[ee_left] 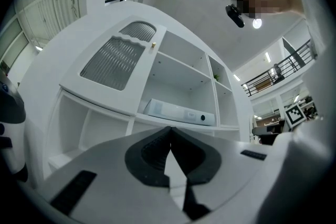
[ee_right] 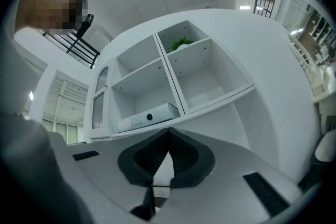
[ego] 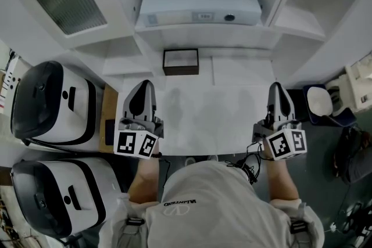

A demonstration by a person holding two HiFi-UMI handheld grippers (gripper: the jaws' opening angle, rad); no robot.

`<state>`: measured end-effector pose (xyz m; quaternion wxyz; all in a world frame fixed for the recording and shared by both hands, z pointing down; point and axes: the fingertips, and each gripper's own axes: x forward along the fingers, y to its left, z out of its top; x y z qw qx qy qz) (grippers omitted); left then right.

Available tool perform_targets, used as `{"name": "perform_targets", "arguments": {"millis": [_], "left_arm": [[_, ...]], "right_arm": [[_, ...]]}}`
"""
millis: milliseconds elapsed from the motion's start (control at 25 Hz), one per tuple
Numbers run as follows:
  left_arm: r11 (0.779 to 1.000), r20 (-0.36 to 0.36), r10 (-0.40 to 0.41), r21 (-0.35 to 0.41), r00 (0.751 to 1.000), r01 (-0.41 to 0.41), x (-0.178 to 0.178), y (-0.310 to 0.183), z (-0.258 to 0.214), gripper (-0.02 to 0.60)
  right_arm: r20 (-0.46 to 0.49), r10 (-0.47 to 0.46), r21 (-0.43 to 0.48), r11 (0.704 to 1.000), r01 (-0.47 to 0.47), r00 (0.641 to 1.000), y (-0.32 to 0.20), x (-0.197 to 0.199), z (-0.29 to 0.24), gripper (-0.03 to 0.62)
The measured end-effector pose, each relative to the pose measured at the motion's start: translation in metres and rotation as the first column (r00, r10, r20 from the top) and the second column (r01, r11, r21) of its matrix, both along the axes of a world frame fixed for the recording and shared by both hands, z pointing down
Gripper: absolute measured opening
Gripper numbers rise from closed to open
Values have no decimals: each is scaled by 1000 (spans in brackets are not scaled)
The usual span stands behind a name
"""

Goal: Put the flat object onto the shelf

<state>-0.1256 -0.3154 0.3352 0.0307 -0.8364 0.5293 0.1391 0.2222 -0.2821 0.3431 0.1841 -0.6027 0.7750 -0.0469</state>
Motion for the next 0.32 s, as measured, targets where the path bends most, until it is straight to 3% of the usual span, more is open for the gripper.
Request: {"name": "perform_targets", "arguments": {"millis": [320], "left_arm": [[1000, 1, -1, -8, 1000, 1, 1, -2, 2, 5]], "right_arm": [[-7, -4, 0, 1000, 4, 1000, -1, -2, 1, 9]]}}
